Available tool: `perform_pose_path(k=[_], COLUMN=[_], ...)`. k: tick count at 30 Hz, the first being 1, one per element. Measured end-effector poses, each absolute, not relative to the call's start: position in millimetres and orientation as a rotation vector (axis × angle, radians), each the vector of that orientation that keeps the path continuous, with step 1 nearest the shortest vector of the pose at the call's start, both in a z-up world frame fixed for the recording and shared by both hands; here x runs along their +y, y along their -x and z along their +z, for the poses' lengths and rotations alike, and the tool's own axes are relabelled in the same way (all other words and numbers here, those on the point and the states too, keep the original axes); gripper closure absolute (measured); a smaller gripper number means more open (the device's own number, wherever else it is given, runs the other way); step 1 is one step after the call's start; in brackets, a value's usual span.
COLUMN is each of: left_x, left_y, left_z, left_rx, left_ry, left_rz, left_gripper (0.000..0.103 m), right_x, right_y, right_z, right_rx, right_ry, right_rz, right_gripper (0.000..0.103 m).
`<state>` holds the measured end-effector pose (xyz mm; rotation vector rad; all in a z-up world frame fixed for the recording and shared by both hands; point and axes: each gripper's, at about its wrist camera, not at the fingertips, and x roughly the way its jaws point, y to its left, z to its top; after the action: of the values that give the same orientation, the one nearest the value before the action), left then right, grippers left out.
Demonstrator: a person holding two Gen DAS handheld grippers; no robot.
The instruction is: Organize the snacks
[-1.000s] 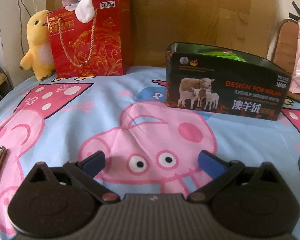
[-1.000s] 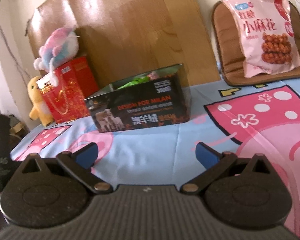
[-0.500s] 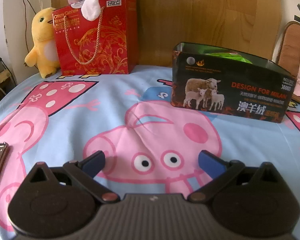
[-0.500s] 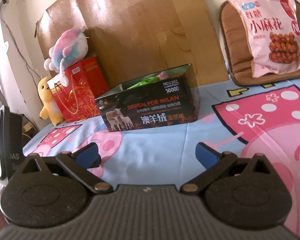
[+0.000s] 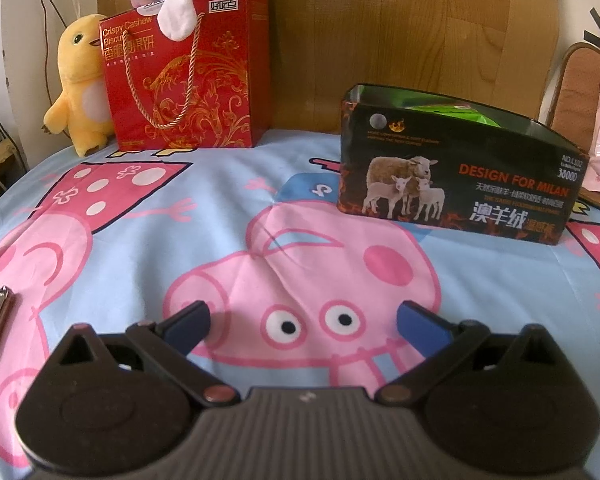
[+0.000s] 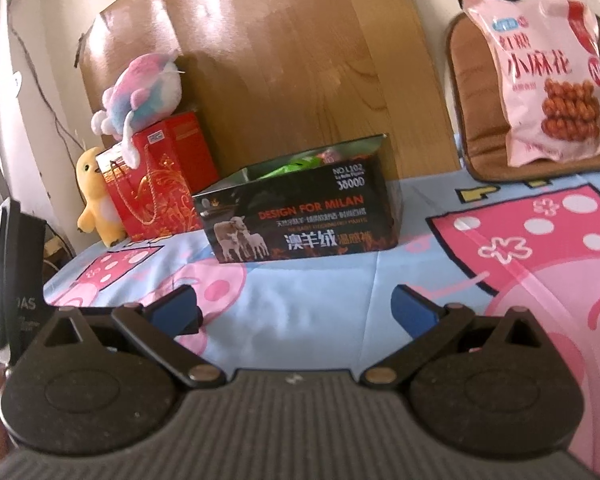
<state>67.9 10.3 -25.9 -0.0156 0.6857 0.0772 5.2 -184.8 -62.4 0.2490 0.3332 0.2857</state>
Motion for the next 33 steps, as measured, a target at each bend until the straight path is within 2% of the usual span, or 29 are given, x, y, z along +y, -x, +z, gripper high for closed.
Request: perform_pose_path(k=[21, 33], left_x=[8.5, -2.1], left_y=[-70.9, -56.7], left_z=[-26.7, -22.0], left_rx=[0.680, 0.604], left_ry=[0.004, -0.071], left_rz=[0.091, 0.083], left_gripper=[0.000, 0.000], right_x=[-180.1, -182.2], right_y=[-4.6, -1.9], right_z=[-62.0, -61.5], right_rx=[0.338, 0.317], right_ry=[-0.225, -0.232], right_rz=[0.246, 0.201], right_gripper=[0.000, 0.000])
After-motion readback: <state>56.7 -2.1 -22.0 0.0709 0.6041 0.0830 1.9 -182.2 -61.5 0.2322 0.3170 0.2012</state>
